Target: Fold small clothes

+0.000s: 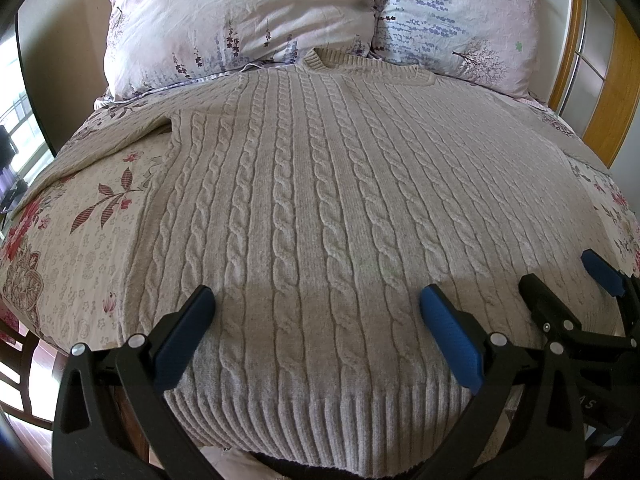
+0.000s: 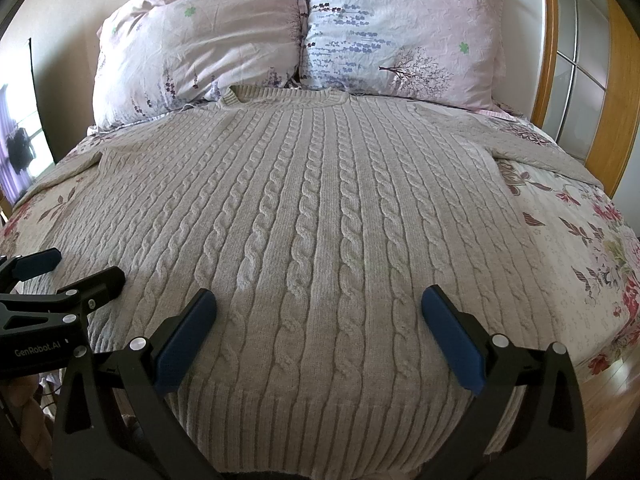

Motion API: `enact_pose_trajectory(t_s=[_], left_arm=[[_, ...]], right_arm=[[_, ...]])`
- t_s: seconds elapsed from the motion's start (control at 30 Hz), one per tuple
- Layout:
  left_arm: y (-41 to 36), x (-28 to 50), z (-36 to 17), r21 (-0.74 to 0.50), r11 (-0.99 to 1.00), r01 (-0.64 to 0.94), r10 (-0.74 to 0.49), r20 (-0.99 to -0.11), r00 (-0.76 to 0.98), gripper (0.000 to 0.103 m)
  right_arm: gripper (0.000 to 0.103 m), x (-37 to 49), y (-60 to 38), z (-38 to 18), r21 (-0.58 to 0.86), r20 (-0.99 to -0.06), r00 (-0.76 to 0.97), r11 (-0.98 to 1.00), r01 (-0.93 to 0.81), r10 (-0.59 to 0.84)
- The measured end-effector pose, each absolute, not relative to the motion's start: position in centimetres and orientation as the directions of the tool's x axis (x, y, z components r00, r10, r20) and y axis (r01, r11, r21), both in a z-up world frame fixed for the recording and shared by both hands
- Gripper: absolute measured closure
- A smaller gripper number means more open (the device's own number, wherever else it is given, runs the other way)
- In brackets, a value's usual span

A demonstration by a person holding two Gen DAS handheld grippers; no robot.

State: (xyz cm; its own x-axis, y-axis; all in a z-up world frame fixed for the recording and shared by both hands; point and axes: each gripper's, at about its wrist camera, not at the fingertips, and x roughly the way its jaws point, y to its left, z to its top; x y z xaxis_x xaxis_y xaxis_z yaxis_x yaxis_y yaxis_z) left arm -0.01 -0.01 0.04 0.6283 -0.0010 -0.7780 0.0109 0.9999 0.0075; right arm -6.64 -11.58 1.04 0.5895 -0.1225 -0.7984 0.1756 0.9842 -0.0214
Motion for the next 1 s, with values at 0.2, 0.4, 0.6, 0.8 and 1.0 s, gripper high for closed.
enact_pose_trajectory(t_s=[0.2,0.4,0.6,0.8,1.0], left_arm=[[0.0,0.3,0.1,0.008,1.000,0.014,-0.002,-0.790,0.613,0.002],[0.0,1.6,0.3,0.016,0.999,0.030,-0.004,-0.810,0.587,0.002],[1.5,3.9,2.1,-0.011,1.000,0.027,-0.026,-0.777,0.629,0.002],[3.5,7.8,5.3,-0.003,1.000,0.029,-0.022,-0.710,0.703,0.002],[3.1,12.1,6.4,0.115,0.992,0.045,0.051,-0.712,0.700,0.002]], right_arm=[[0.001,-6.4,-11.7,0.8,-0.020,-0.812,0.573,0.987,0.157,-0.108],[0.001,-5.2,-12.2,1.1,-0.009,-0.828,0.557,0.995,0.101,-0.064],[0.001,-3.2,-17.7,3.4,0.067,-0.825,0.564,0.988,0.137,-0.022],[0.023,0.0,-31.5,6.8,0.272,-0.783,0.616,0.847,0.458,-0.082],[0.044,2.4,-43.9,3.3,0.418,-0.842,0.536,0.549,0.724,-0.066]])
